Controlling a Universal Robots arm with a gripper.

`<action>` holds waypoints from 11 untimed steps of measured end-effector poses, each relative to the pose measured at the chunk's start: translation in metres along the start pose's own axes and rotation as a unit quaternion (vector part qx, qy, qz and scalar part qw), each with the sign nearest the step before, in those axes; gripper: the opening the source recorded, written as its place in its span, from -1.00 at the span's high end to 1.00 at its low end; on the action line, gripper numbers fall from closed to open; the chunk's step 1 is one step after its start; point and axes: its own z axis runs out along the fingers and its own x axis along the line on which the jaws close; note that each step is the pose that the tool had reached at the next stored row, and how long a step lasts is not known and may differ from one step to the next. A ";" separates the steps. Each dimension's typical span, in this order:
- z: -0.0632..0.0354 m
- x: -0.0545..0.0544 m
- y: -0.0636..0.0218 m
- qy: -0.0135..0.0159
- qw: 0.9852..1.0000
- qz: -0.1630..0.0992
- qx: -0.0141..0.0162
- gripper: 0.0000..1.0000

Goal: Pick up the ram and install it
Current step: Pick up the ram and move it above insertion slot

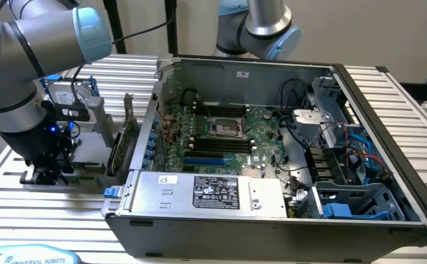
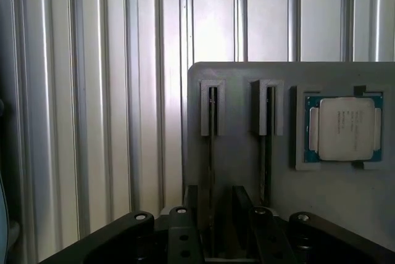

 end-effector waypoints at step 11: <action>0.0002 0.000 -0.0004 0.000 1.000 0.001 0.000 0.27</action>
